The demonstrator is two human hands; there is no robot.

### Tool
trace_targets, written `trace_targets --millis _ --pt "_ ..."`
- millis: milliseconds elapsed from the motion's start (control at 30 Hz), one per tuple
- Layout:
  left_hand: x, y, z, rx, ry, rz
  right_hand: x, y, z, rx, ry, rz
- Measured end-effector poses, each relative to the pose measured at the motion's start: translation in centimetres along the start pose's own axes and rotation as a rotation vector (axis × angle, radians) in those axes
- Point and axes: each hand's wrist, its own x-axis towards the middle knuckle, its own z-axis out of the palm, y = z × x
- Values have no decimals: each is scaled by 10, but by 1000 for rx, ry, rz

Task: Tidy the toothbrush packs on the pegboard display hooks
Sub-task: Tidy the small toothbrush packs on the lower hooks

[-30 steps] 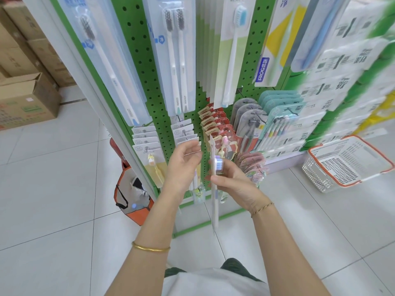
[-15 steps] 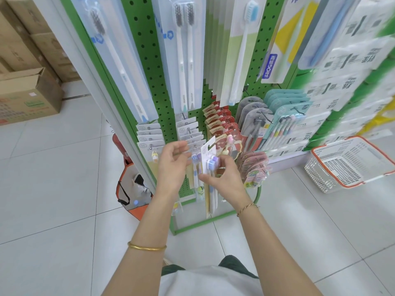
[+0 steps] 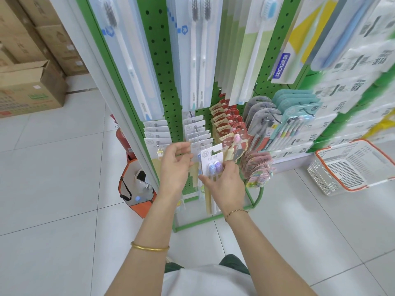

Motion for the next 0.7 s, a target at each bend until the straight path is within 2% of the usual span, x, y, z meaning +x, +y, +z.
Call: trace_targets --millis 267,534,700 --pt "1 4 -6 9 -5 2 14 -15 18 -115 19 -15" --pt "5 9 -10 90 -46 26 20 -21 34 -63 107 -9" --pt "9 17 -10 136 -56 42 26 -22 41 -51 73 16"
